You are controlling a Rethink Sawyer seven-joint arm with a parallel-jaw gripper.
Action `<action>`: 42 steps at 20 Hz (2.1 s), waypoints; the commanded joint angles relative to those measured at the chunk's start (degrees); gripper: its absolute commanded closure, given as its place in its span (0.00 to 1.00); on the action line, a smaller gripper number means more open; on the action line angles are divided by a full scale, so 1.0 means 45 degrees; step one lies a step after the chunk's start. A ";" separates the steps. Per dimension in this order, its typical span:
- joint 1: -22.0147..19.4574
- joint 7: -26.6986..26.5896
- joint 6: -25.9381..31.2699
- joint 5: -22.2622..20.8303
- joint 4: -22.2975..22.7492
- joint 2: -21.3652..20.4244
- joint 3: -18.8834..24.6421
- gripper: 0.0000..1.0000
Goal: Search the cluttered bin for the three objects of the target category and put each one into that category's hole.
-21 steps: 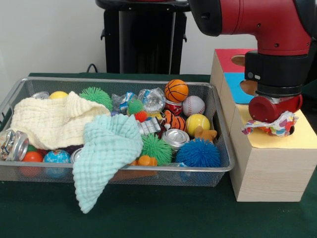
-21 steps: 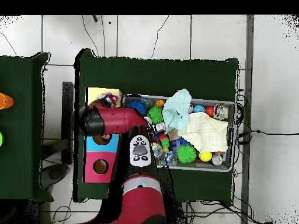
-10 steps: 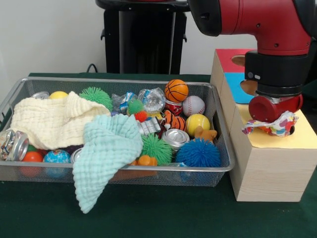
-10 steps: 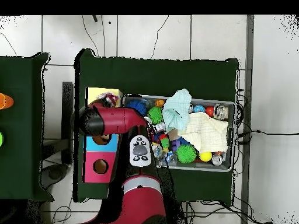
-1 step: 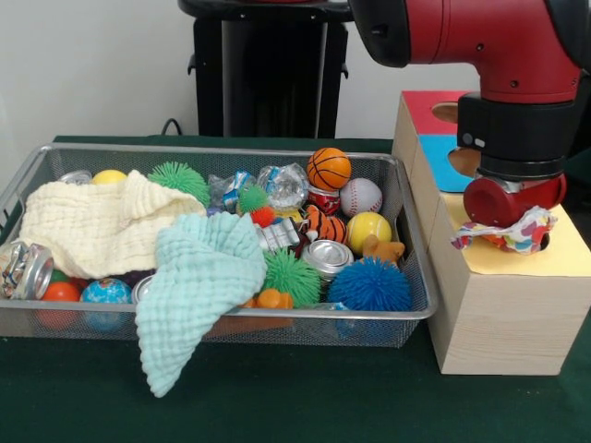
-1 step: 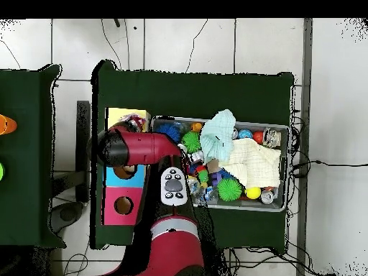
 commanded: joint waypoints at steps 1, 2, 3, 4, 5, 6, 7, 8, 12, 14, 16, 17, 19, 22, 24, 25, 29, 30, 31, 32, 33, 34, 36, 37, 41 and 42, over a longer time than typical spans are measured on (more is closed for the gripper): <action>0.0107 0.3451 0.2554 0.0704 0.1285 0.0318 -0.0165 0.00; 0.0211 0.3552 0.2779 0.0809 0.1263 0.0289 -0.0293 0.00; 0.0257 0.3533 0.2838 0.0845 0.1231 0.0302 -0.0351 0.00; 0.0324 0.3321 0.2792 0.0861 0.1195 0.0318 -0.0410 1.00; 0.0424 0.3546 0.2951 0.0971 0.1149 0.0390 -0.0593 1.00; 0.0523 0.3771 0.3110 0.1081 0.1102 0.0463 -0.0777 1.00; 0.0622 0.3996 0.3270 0.1190 0.1056 0.0535 -0.0961 1.00; 0.0494 0.3156 0.2939 0.0725 0.0909 0.0475 -0.0732 1.00; 0.0663 0.3853 0.3720 0.1198 0.1458 0.0118 -0.1159 1.00; 0.0597 0.3638 0.3653 0.1292 0.1391 0.0125 -0.1026 1.00; 0.0596 0.3625 0.3701 0.1394 0.1392 0.0113 -0.1004 1.00; 0.0556 0.3570 0.3644 0.1416 0.1428 0.0074 -0.0954 1.00; 0.0517 0.3555 0.3386 0.1510 0.1490 0.0062 -0.0886 1.00; 0.0615 0.3532 0.3414 0.1575 0.1413 -0.0060 -0.0976 1.00; 0.0683 0.3578 0.3670 0.1667 0.1285 -0.0165 -0.1037 1.00; 0.0703 0.3616 0.3796 0.1729 0.1256 -0.0248 -0.1048 1.00; 0.0732 0.3790 0.4118 0.1960 0.1250 -0.0432 -0.1142 1.00; 0.0766 0.3818 0.4313 0.2005 0.1178 -0.0525 -0.1184 1.00; 0.0758 0.3851 0.4475 0.2077 0.1184 -0.0636 -0.1182 1.00; 0.0822 0.3883 0.4834 0.2109 0.1024 -0.0796 -0.1262 1.00; 0.0844 0.3905 0.5072 0.2144 0.0989 -0.0901 -0.1301 1.00; 0.0901 0.3958 0.5301 0.2177 0.0899 -0.0997 -0.1357 1.00; 0.0961 0.4005 0.5587 0.2212 0.0799 -0.1113 -0.1439 1.00; 0.0992 0.4042 0.5685 0.2229 0.0754 -0.1131 -0.1501 1.00; 0.1050 0.4061 0.5870 0.2350 0.0827 -0.1363 -0.1612 1.00; 0.1068 0.4079 0.5898 0.2380 0.0861 -0.1422 -0.1650 1.00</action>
